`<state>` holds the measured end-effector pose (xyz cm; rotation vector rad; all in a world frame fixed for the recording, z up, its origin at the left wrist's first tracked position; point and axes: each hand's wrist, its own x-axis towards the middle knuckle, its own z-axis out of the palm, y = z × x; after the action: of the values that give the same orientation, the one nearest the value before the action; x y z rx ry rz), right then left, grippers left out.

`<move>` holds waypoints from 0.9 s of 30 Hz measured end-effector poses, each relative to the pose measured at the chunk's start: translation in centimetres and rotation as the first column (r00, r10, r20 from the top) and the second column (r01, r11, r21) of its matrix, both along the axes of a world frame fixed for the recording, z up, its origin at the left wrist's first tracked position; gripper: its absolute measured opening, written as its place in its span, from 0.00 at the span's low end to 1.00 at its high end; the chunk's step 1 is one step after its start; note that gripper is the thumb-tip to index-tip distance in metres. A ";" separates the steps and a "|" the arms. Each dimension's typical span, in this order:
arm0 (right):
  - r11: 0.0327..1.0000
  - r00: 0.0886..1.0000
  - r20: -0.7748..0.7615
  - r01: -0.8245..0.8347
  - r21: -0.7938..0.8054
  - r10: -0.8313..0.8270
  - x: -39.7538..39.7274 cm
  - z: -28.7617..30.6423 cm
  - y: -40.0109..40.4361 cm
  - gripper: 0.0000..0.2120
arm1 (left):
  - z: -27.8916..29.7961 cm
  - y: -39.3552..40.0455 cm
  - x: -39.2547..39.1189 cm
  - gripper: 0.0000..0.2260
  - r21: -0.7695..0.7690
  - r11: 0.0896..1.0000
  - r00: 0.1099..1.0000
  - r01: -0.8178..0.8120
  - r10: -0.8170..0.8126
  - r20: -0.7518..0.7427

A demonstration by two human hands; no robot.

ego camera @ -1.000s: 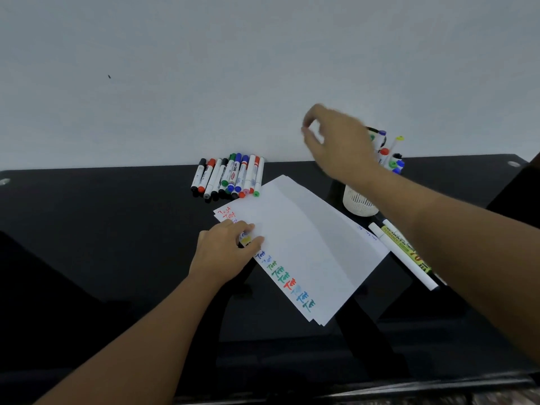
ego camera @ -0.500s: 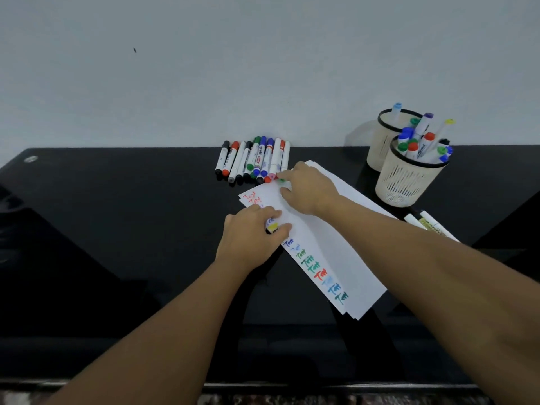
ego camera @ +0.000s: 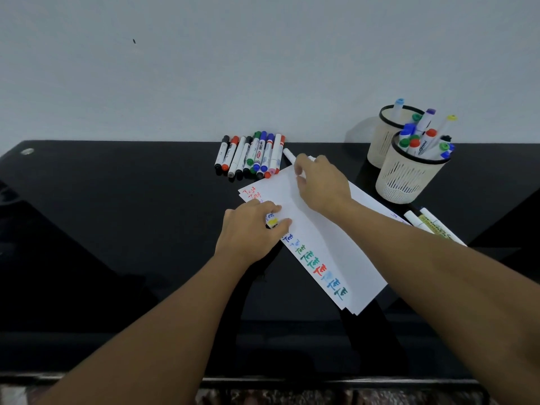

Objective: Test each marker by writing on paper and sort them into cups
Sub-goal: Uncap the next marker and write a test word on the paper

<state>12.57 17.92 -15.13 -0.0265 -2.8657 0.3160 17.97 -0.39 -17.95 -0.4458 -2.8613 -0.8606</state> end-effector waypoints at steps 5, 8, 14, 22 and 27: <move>0.851 0.979 -0.179 -0.009 -0.524 -0.100 3.0 0.1 0.3 0.07 | 0.2 -0.1 0.0 0.21 0.133 0.991 0.999 -0.029 0.026 0.023; 0.668 0.955 -0.254 -0.091 -0.738 -0.151 5.2 0.4 0.2 0.06 | 0.3 -0.1 0.0 0.23 0.200 0.979 0.999 -0.034 0.028 0.032; 0.560 0.880 -0.436 -0.267 -0.784 -0.190 7.2 2.9 0.2 0.07 | 0.8 -0.2 0.7 0.24 0.253 0.965 0.998 -0.066 0.061 0.028; 0.951 0.973 0.076 -0.193 -0.240 0.217 7.3 3.0 1.8 0.16 | 0.9 -0.1 0.9 0.21 0.249 0.967 0.998 -0.056 0.060 -0.011; 0.968 0.935 0.263 -0.251 0.023 0.237 7.0 1.6 2.5 0.19 | 0.3 -0.1 0.5 0.23 0.190 0.982 0.998 0.020 -0.007 -0.069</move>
<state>19.60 20.42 -13.53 0.3258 -3.1408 0.2981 18.50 -0.48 -17.66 -0.4630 -2.6840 -1.0875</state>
